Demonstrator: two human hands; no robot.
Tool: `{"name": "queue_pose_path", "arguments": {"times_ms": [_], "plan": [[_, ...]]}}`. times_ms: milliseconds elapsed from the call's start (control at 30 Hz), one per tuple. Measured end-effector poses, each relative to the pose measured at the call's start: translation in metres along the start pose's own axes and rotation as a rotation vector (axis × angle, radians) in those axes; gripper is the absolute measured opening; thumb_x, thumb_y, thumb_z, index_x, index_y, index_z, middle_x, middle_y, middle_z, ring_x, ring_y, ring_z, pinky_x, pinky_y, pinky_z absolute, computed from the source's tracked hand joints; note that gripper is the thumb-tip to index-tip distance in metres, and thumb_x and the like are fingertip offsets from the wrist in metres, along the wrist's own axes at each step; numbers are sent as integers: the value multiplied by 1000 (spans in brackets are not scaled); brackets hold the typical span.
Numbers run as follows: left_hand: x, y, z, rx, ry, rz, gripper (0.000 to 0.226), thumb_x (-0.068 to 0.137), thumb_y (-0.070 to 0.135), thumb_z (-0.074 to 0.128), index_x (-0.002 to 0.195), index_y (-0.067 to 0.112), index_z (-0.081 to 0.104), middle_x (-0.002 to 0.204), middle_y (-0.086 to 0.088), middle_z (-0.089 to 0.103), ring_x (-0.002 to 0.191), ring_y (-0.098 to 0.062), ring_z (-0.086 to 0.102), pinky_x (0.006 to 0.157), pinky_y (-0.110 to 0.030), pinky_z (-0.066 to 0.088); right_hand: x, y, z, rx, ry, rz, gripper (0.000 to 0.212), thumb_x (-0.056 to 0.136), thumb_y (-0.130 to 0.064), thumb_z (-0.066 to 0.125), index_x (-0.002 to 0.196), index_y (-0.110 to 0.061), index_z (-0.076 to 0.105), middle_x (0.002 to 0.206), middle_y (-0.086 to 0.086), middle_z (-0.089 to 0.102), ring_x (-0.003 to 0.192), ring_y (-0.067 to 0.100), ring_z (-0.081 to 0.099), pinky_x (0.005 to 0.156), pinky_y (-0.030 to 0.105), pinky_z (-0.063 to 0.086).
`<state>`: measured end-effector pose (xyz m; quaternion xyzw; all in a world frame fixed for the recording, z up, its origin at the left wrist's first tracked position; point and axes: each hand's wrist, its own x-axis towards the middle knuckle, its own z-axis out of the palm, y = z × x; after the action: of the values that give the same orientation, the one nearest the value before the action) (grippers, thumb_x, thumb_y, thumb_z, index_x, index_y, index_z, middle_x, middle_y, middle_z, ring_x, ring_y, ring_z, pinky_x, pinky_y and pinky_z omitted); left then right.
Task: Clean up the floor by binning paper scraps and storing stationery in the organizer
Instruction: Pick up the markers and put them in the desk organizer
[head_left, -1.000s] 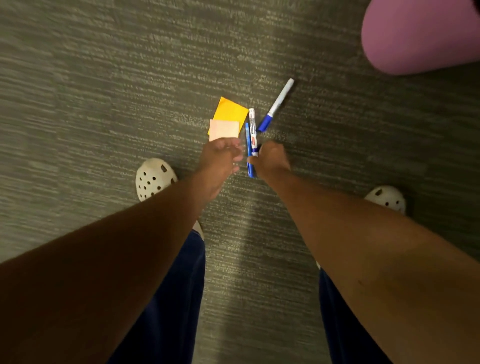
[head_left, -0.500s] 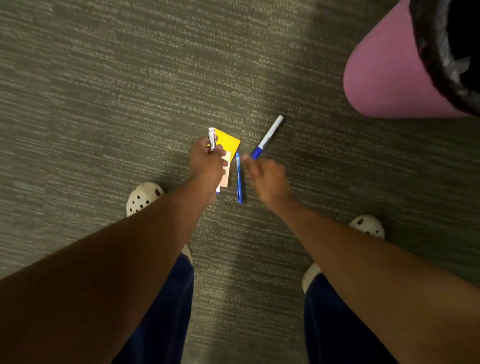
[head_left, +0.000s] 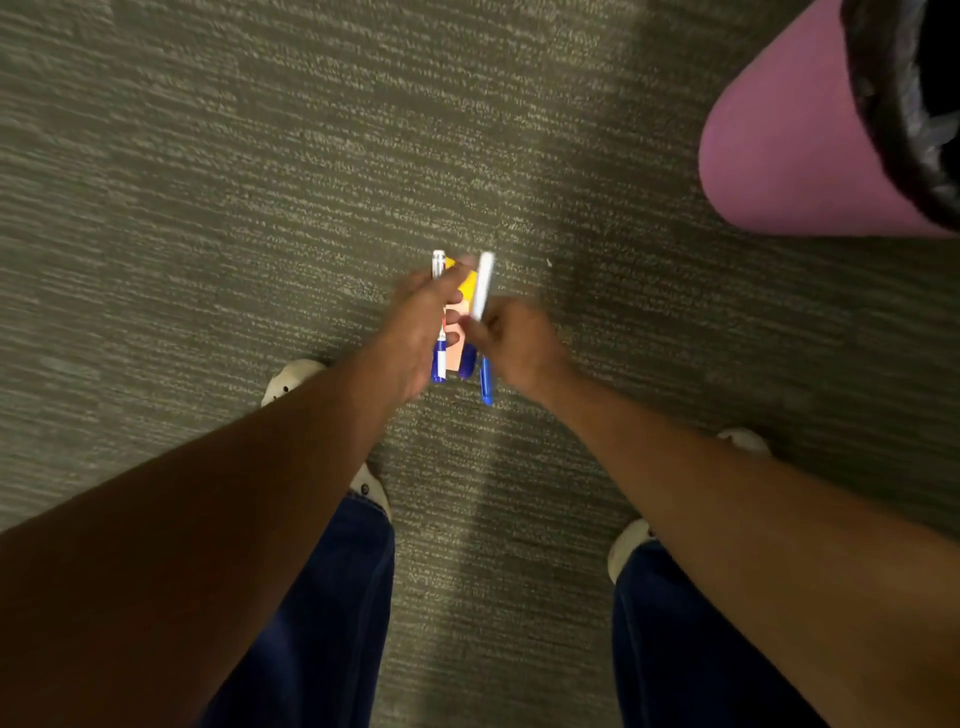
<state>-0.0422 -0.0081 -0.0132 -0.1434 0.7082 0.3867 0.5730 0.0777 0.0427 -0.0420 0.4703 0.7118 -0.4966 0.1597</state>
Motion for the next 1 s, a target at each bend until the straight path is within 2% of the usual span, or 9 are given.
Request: {"name": "queue_pose_path", "arguments": {"times_ms": [67, 200, 267, 333, 467, 600, 733, 933, 1000], "plan": [[-2, -3, 4, 131, -61, 42, 39, 95, 26, 73, 128, 12, 61, 99, -5, 65, 79, -17, 61, 67, -28, 51, -22, -7, 8, -16, -39, -127, 32, 101, -31, 60, 87, -4, 70, 73, 12, 69, 66, 29, 62, 61, 33, 43], [-5, -7, 7, 316, -49, 112, 20, 101, 14, 62, 120, 10, 68, 77, 1, 61, 63, -10, 55, 46, -16, 48, -45, -13, 14, -34, -35, -172, 35, 101, -37, 48, 96, -11, 71, 88, 15, 74, 78, 35, 68, 69, 42, 55], [-7, -5, 7, 284, -1, 107, 19, 103, 19, 61, 114, 7, 69, 71, 3, 57, 58, -9, 51, 48, -20, 47, -54, -9, 14, -108, 104, -138, 50, 102, -49, 38, 89, -15, 73, 81, 12, 73, 70, 32, 66, 63, 37, 52], [-17, 1, 9, 184, 18, 74, 20, 102, 31, 62, 97, 12, 66, 65, 4, 50, 52, -9, 44, 46, -24, 45, -66, -4, 9, -67, 255, -66, 53, 106, -43, 36, 77, -14, 68, 72, 11, 67, 61, 28, 59, 57, 33, 43], [-62, 25, 9, 34, -118, 4, 46, 89, 60, 69, 72, 22, 49, 52, 9, 36, 42, -7, 30, 37, -23, 29, -101, -11, -9, 340, 261, 130, 45, 111, -24, 38, 72, -9, 56, 66, 13, 57, 59, 28, 51, 58, 39, 40], [-122, 61, 20, -200, -380, -88, 52, 91, 50, 71, 57, 26, 38, 45, 9, 28, 36, -8, 25, 35, -22, 27, -158, -57, -50, 950, 51, 306, 52, 112, -39, 34, 94, 1, 63, 79, 18, 66, 61, 28, 62, 56, 36, 50], [-196, 111, 51, -456, -496, -52, 51, 95, 39, 64, 57, 24, 35, 42, 8, 28, 37, -9, 28, 42, -24, 33, -215, -115, -118, 1343, -74, 257, 60, 105, -50, 36, 125, 1, 58, 90, 17, 71, 66, 23, 68, 55, 33, 54], [-326, 198, 131, -437, -479, 134, 49, 99, 38, 59, 59, 21, 35, 57, 2, 41, 55, -13, 46, 77, -35, 48, -301, -180, -257, 1511, 307, 137, 21, 104, -12, 55, 122, -4, 64, 95, 18, 71, 67, 16, 64, 55, 25, 53], [-358, 215, 152, -307, -478, 214, 42, 88, 43, 67, 61, 20, 44, 67, 1, 49, 63, -15, 53, 75, -35, 47, -320, -190, -301, 1517, 451, 144, 19, 102, -8, 57, 118, -3, 67, 94, 15, 73, 66, 15, 62, 55, 24, 53]]}}
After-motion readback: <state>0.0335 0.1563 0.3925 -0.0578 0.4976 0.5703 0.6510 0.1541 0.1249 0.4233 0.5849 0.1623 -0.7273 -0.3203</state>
